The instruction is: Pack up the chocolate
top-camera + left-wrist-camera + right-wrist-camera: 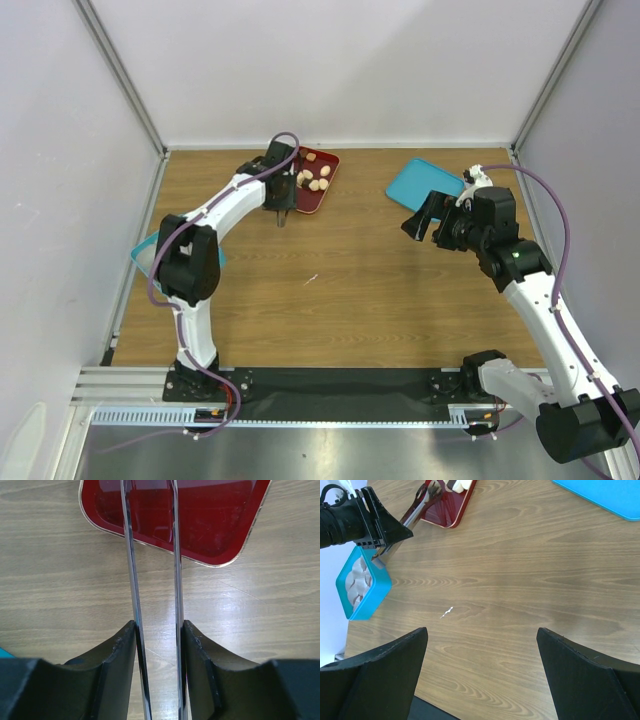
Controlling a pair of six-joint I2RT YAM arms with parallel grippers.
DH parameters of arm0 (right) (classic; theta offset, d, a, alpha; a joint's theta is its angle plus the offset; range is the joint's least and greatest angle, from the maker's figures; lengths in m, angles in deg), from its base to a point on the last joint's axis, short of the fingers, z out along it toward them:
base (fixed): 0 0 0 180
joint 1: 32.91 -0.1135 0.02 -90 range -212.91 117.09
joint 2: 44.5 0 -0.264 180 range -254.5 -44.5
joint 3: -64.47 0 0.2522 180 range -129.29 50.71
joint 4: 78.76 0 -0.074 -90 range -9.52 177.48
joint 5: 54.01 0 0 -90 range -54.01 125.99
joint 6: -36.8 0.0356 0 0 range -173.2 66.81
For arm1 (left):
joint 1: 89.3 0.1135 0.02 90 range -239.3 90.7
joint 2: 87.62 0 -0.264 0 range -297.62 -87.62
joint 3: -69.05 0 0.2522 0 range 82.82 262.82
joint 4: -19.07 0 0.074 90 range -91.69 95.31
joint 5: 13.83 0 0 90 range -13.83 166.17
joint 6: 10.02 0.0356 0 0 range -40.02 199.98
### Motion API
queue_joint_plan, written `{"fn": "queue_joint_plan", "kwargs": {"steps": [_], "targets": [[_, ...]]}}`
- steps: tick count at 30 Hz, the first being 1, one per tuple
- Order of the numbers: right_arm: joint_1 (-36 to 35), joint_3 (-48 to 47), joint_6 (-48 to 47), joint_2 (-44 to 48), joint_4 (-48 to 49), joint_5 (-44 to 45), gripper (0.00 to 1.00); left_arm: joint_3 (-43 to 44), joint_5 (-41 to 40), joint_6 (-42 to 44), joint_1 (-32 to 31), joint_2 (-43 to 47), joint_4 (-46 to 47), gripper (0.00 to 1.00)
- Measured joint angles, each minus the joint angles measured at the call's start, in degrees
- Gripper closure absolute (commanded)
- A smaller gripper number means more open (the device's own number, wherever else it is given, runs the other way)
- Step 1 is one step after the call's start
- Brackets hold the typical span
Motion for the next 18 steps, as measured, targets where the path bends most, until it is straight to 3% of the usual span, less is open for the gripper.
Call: {"fn": "queue_joint_plan", "kwargs": {"steps": [18], "targets": [[0.0,0.0,-0.31,-0.02,-0.07,0.57,0.01,0.35,-0.66,0.07,0.0,-0.13,-0.66,0.61]]}}
